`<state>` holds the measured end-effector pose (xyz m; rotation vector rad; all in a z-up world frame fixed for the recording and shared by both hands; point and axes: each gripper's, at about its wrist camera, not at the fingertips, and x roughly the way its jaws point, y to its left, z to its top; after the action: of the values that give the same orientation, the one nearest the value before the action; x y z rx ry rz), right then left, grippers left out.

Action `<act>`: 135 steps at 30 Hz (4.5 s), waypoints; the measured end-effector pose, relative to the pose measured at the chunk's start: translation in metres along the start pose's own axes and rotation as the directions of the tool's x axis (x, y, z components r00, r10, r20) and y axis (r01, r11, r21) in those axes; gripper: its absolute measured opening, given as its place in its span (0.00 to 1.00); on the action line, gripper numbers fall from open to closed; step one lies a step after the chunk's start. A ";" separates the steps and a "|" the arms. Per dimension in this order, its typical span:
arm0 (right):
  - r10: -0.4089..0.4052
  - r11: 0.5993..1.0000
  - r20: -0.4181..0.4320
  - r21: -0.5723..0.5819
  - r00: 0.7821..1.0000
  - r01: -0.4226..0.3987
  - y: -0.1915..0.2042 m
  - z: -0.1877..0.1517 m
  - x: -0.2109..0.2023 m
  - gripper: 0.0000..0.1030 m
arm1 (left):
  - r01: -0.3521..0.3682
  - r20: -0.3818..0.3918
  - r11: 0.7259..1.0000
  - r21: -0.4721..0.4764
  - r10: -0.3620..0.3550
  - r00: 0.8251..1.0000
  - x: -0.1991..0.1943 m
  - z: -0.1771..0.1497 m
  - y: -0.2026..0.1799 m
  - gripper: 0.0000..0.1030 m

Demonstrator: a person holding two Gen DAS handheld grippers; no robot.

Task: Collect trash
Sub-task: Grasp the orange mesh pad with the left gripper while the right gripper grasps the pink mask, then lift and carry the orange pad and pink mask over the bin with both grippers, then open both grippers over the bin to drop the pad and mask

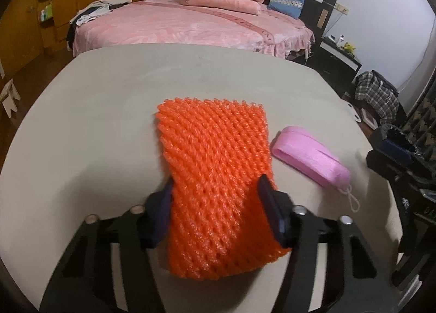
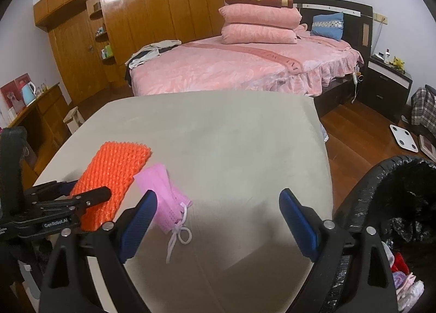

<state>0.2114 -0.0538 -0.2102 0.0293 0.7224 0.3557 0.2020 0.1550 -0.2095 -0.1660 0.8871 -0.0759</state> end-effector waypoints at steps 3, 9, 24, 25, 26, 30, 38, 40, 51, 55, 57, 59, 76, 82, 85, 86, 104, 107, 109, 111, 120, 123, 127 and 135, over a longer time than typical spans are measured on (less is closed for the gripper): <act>-0.001 1.000 -0.005 -0.001 1.000 0.001 0.002 -0.002 0.001 0.87 | 0.008 0.008 1.000 -0.008 -0.008 1.000 0.001 0.001 -0.005 0.37; 0.000 1.000 -0.006 -0.012 1.000 0.000 0.006 0.000 0.002 0.87 | 0.001 0.042 1.000 0.013 -0.002 0.999 -0.006 0.002 -0.013 0.14; 0.053 0.997 -0.093 -0.052 0.994 -0.058 0.042 0.003 0.037 0.76 | -0.040 0.059 0.999 -0.015 0.040 0.997 -0.026 0.003 0.010 0.12; 0.051 0.997 -0.105 -0.057 0.993 -0.057 0.043 0.002 0.039 0.75 | -0.041 0.058 0.999 -0.017 0.042 0.997 -0.027 0.003 0.011 0.12; 0.049 0.996 -0.122 -0.064 0.991 -0.057 0.045 0.002 0.043 0.71 | -0.041 0.057 0.999 -0.019 0.042 0.997 -0.027 0.003 0.012 0.12; 0.054 0.995 -0.159 -0.070 0.986 -0.066 0.048 -0.001 0.050 0.58 | -0.041 0.057 0.999 -0.029 0.042 0.997 -0.028 0.001 0.014 0.12; 0.073 0.994 -0.155 -0.066 0.985 -0.084 0.048 -0.006 0.041 0.17 | -0.041 0.076 0.999 -0.024 0.043 0.996 -0.034 0.003 0.009 0.12; 0.075 0.995 -0.144 -0.059 0.987 -0.084 0.048 -0.005 0.035 0.17 | -0.039 0.080 0.999 -0.019 0.041 0.996 -0.036 0.003 0.008 0.12; 0.079 0.997 -0.065 -0.005 0.995 -0.079 0.036 0.012 -0.009 0.17 | 0.000 0.113 1.000 0.012 -0.001 0.994 -0.059 0.007 -0.014 0.12; 0.077 0.997 -0.031 0.002 0.997 -0.077 0.029 0.018 -0.027 0.17 | 0.011 0.131 1.000 0.029 -0.015 0.991 -0.069 0.012 -0.028 0.12; 0.075 0.997 -0.020 0.004 0.997 -0.075 0.026 0.019 -0.034 0.17 | 0.017 0.139 0.999 0.037 -0.022 0.990 -0.073 0.015 -0.035 0.12; 0.074 0.997 -0.006 0.006 0.997 -0.074 0.022 0.021 -0.043 0.17 | 0.023 0.145 0.999 0.044 -0.029 0.989 -0.077 0.017 -0.043 0.12; 0.029 0.998 0.075 0.045 0.997 -0.032 -0.012 0.021 -0.101 0.17 | 0.092 0.164 0.989 0.114 -0.110 0.980 -0.090 0.019 -0.100 0.12; -0.011 0.997 0.103 0.074 0.995 0.003 -0.035 0.018 -0.120 0.17 | 0.115 0.171 0.982 0.148 -0.140 0.975 -0.094 0.019 -0.122 0.12; -0.043 0.996 0.121 0.088 0.992 0.033 -0.048 0.015 -0.133 0.17 | 0.129 0.176 0.978 0.165 -0.158 0.972 -0.096 0.019 -0.134 0.12; -0.050 0.995 0.124 0.091 0.991 0.038 -0.052 0.014 -0.135 0.17 | 0.134 0.177 0.976 0.172 -0.164 0.970 -0.096 0.018 -0.137 0.12; -0.235 0.958 0.172 0.206 0.957 0.198 -0.136 -0.011 -0.198 0.17 | 0.260 0.134 0.908 0.329 -0.317 0.939 -0.091 0.007 -0.235 0.12; -0.262 0.950 0.171 0.221 0.950 0.222 -0.150 -0.016 -0.205 0.17 | 0.283 0.123 0.889 0.359 -0.346 0.930 -0.090 0.004 -0.256 0.12; -0.278 0.944 0.170 0.228 0.946 0.236 -0.159 -0.021 -0.210 0.17 | 0.298 0.113 0.876 0.378 -0.363 0.925 -0.088 0.003 -0.268 0.13; -0.295 0.938 0.167 0.238 0.941 0.252 -0.168 -0.024 -0.214 0.17 | 0.313 0.105 0.863 0.395 -0.381 0.919 -0.087 0.001 -0.280 0.13; -0.354 0.907 0.134 0.289 0.926 0.305 -0.210 -0.042 -0.222 0.17 | 0.361 0.053 0.804 0.472 -0.434 0.899 -0.074 -0.008 -0.331 0.13; -0.364 0.900 0.120 0.299 0.924 0.316 -0.219 -0.048 -0.221 0.17 | 0.368 0.039 0.791 0.488 -0.441 0.897 -0.067 -0.008 -0.345 0.13; -0.374 0.894 0.110 0.308 0.921 0.326 -0.229 -0.054 -0.221 0.17 | 0.376 0.023 0.779 0.501 -0.446 0.895 -0.058 -0.007 -0.358 0.13; -0.377 0.883 0.078 0.332 0.923 0.332 -0.246 -0.061 -0.210 0.17 | 0.388 -0.024 0.772 0.503 -0.436 0.900 -0.035 -0.010 -0.371 0.13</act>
<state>0.1021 -0.3598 -0.1574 0.2183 0.6228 -0.1173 0.1727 -0.2070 -0.1237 0.1250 0.6960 -0.7044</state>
